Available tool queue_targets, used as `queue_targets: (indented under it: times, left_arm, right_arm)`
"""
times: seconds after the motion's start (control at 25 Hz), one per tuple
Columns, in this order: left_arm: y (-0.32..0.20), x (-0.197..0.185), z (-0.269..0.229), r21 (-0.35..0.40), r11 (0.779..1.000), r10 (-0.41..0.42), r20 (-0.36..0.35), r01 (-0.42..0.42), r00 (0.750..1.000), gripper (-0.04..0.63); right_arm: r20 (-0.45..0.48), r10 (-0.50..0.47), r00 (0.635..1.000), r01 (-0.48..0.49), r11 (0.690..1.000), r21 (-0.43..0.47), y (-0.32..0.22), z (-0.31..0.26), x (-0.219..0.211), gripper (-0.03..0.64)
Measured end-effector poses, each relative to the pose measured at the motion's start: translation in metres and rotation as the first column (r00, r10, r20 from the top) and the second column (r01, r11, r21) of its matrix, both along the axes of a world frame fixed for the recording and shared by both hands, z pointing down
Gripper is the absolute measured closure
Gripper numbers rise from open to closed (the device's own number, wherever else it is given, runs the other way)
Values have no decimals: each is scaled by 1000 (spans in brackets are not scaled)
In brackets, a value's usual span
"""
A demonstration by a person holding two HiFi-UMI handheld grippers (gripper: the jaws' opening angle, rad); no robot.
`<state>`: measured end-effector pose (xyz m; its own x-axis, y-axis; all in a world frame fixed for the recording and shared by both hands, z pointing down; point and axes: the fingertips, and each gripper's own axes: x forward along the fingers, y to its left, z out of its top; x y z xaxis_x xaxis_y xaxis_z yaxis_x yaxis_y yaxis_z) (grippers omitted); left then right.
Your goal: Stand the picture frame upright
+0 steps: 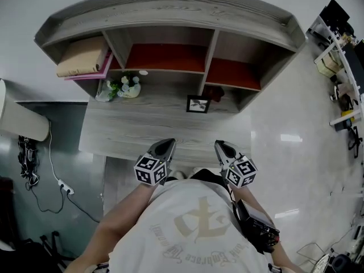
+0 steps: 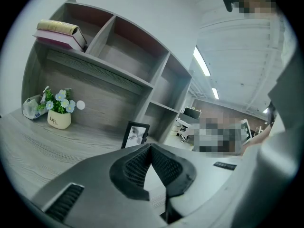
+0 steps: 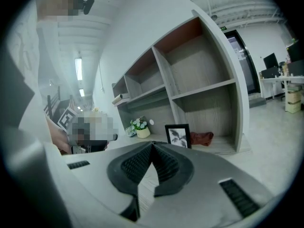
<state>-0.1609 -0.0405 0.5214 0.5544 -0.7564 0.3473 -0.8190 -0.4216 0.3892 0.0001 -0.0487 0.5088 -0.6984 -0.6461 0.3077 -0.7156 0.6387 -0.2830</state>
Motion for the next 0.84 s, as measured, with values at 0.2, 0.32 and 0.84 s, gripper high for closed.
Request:
queue_targets:
  times: [0.2, 0.32, 0.84]
  left_arm:
    - [4, 1, 7, -15, 1000, 12, -4, -12, 1000, 594]
    - [6, 6, 8, -16, 999, 28, -5, -28, 1000, 594]
    - [10, 11, 15, -31, 998, 55, 2, -55, 998, 594]
  right_arm:
    - [-7, 14, 1000, -14, 1000, -7, 4, 1, 5, 614]
    - [-10, 22, 1000, -23, 1000, -9, 6, 2, 7, 614]
    - [-13, 45, 999, -45, 999, -14, 8, 7, 8, 614]
